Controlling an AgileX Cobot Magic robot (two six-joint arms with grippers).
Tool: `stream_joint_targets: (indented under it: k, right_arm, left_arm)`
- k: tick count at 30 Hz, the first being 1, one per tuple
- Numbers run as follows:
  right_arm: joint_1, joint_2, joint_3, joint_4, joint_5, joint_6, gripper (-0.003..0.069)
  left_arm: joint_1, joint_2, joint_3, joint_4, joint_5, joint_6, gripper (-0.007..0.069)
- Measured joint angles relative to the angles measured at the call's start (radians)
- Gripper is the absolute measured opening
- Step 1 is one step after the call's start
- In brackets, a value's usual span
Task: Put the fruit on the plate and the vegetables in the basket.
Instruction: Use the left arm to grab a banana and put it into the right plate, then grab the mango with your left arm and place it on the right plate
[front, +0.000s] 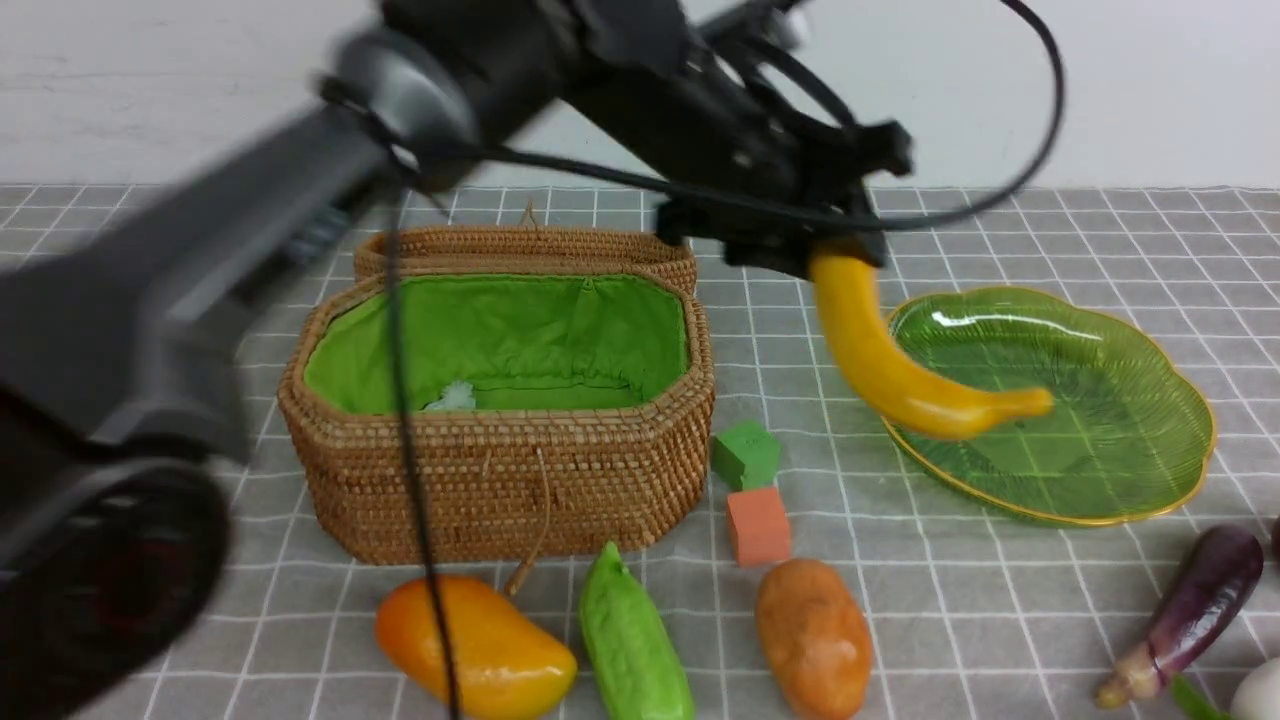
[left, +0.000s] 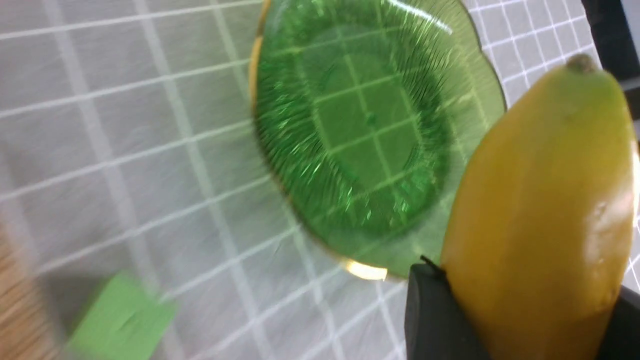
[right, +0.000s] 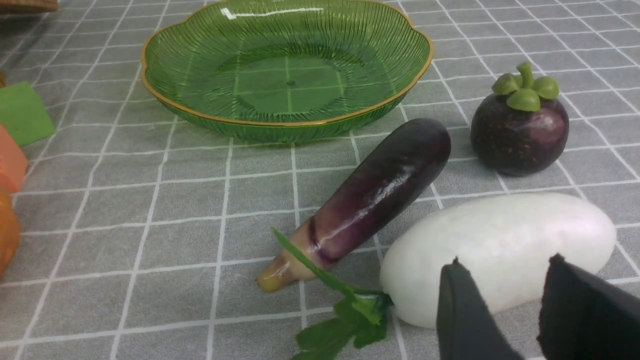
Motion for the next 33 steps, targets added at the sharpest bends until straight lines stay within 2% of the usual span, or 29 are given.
stream_joint_targets:
  k: [3, 9, 10, 13, 16, 22, 26, 30, 33]
  right_arm:
    - [0.0, 0.0, 0.0, 0.0, 0.0, 0.0, 0.0241]
    - [0.0, 0.0, 0.0, 0.0, 0.0, 0.0, 0.0241]
    - [0.0, 0.0, 0.0, 0.0, 0.0, 0.0, 0.0241]
    - [0.0, 0.0, 0.0, 0.0, 0.0, 0.0, 0.0241]
    - [0.0, 0.0, 0.0, 0.0, 0.0, 0.0, 0.0241]
    - [0.0, 0.0, 0.0, 0.0, 0.0, 0.0, 0.0241]
    - [0.0, 0.0, 0.0, 0.0, 0.0, 0.0, 0.0241]
    - [0.0, 0.0, 0.0, 0.0, 0.0, 0.0, 0.0241]
    - [0.0, 0.0, 0.0, 0.0, 0.0, 0.0, 0.0241]
  left_arm:
    - [-0.03, 0.068, -0.064, 0.009, -0.042, -0.006, 0.0304]
    - [-0.104, 0.18, -0.133, 0.13, -0.179, -0.039, 0.0304]
    - [-0.119, 0.201, -0.138, 0.166, -0.263, -0.064, 0.0304]
    - [-0.129, 0.23, -0.141, 0.186, -0.344, -0.091, 0.0304]
    - [-0.132, 0.261, -0.141, 0.191, -0.388, -0.127, 0.0343]
    - [-0.132, 0.285, -0.141, 0.218, -0.374, -0.144, 0.0465]
    - [-0.13, 0.276, -0.141, 0.252, -0.336, -0.144, 0.0484]
    - [-0.12, 0.218, -0.14, 0.304, -0.21, -0.136, 0.0488]
    - [-0.1, 0.084, -0.139, 0.361, -0.08, -0.058, 0.0488]
